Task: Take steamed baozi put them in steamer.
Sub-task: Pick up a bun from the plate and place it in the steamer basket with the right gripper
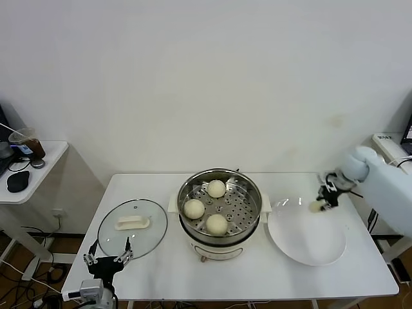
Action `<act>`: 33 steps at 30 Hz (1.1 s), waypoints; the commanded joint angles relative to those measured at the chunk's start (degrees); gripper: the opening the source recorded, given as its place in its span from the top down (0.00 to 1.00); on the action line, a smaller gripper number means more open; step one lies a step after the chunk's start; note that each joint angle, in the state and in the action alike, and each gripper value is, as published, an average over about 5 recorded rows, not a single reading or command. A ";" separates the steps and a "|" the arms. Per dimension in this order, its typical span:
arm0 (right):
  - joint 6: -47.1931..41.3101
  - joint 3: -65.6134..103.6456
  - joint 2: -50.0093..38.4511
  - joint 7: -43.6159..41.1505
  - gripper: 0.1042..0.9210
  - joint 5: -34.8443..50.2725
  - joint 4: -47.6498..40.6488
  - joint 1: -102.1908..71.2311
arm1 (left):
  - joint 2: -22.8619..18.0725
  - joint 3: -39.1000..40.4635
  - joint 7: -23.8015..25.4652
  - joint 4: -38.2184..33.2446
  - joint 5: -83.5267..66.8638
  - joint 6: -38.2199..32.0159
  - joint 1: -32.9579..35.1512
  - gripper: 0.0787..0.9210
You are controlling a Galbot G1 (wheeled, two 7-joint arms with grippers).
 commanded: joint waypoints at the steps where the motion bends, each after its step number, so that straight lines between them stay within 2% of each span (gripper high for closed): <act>1: -12.13 -26.87 2.92 -0.16 0.70 28.64 14.19 28.95 | 0.43 0.10 -0.22 -1.22 -0.10 -0.11 0.20 0.12; 6: -18.02 -36.95 8.65 1.62 0.69 40.39 19.36 40.92 | 0.64 -0.04 0.14 -2.97 -0.98 0.11 -0.09 0.12; 11: -21.96 -39.08 13.30 3.33 0.70 44.38 19.88 43.10 | 0.50 0.45 0.46 -4.55 -1.03 0.32 0.04 0.12; 16: -23.77 -40.32 15.75 5.02 0.69 43.30 20.36 40.07 | 0.52 0.49 0.47 -4.97 -1.13 0.42 0.39 0.12; 22: -25.20 -42.03 16.07 7.27 0.70 37.33 20.98 33.52 | 0.69 -0.14 0.51 -4.70 -1.55 0.44 0.38 0.12; 33: -25.78 -38.69 19.01 12.54 0.70 34.71 15.72 26.33 | 0.25 -0.13 0.52 -3.41 -1.89 0.51 -0.54 0.12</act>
